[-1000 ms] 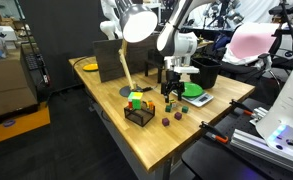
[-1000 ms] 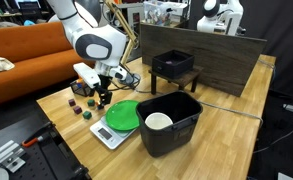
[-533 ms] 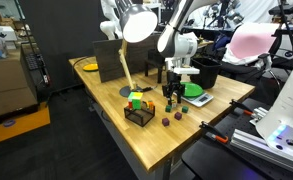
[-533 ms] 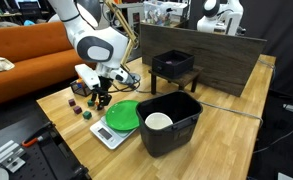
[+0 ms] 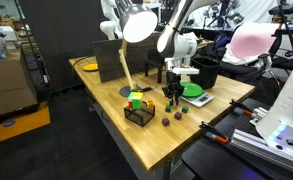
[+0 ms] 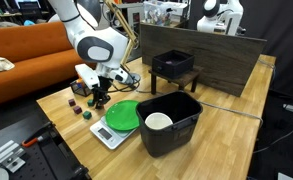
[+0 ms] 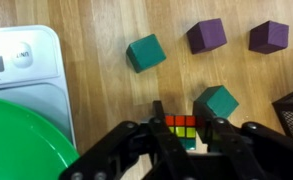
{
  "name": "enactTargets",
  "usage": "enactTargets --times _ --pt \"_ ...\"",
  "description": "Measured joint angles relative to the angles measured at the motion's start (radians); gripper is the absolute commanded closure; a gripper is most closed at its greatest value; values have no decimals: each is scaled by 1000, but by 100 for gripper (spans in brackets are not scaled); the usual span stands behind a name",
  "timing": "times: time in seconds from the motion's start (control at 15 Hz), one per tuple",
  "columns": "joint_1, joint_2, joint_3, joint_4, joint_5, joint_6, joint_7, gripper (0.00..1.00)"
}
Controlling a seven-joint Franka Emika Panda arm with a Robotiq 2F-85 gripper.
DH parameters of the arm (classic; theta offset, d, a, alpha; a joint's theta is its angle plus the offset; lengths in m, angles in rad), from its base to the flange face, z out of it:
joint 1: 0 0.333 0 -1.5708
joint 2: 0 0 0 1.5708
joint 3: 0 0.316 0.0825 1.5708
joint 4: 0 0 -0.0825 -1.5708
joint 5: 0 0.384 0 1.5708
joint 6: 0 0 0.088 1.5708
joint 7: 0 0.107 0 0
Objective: Move the small Rubik's cube from the table to the black rack
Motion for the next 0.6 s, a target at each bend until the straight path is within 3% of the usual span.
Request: enactTargets --times 0.27,0.6 --pt "4 -37 14 -54 -3 0 22 92" --pt "13 -175 29 -198 -2 1 58 92"
